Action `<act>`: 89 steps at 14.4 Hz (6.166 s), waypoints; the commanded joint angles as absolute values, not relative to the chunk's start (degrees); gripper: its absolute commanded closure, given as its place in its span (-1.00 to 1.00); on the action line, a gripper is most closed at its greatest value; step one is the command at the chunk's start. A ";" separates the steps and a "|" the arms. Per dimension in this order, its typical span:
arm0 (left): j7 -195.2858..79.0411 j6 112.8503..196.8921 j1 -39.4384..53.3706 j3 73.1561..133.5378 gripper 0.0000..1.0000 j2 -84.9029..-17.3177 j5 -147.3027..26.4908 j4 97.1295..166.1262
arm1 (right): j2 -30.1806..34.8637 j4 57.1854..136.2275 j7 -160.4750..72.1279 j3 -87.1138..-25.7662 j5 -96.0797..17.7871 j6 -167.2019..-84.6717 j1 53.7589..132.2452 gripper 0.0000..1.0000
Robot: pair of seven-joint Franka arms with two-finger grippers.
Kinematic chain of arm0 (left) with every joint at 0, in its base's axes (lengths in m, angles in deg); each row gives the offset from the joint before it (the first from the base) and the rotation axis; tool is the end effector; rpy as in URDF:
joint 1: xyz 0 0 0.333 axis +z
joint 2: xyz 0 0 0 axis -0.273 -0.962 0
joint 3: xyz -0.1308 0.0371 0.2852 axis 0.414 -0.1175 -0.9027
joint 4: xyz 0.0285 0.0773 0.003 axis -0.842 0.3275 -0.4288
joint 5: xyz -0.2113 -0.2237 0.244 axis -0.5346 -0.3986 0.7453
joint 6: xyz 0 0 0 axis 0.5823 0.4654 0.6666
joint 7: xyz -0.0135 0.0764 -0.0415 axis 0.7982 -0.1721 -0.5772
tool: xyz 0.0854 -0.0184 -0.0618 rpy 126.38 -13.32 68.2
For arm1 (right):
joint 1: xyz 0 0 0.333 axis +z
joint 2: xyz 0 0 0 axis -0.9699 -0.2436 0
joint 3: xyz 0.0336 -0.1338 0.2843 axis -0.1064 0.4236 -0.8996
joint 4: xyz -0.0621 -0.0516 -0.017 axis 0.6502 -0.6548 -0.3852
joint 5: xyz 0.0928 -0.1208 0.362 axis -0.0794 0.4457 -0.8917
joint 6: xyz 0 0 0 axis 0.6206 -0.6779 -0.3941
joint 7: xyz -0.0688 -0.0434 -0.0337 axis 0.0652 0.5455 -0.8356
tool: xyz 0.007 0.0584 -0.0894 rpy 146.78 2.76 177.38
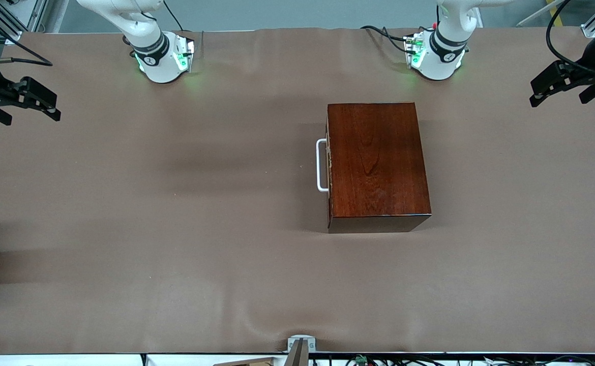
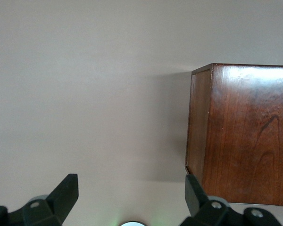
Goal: Open drawer, take yellow block, close drawer
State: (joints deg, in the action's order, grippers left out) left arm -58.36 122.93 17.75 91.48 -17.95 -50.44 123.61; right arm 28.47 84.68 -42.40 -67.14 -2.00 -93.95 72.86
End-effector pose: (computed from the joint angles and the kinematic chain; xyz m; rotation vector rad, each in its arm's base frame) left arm 0.5018 -0.0416 0.6734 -3.1110 -0.0643 -0.0300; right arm 0.5280 0.0212 0.6652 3.1304 0.1486 -0.0221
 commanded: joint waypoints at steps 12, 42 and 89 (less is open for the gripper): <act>-68.52 127.59 9.62 100.39 -1.00 -30.31 -50.54 118.31 | 27.92 83.55 -42.75 -67.43 -2.12 -93.55 72.21 -1.00; -104.76 136.67 -42.26 76.76 -1.00 -70.04 -41.66 99.68 | 27.83 83.55 -42.66 -67.43 -2.21 -93.81 72.74 -1.00; -124.62 163.57 -41.82 80.63 -1.00 -68.56 -43.86 100.12 | 27.39 83.47 -43.10 -67.51 -1.60 -94.08 72.83 -1.00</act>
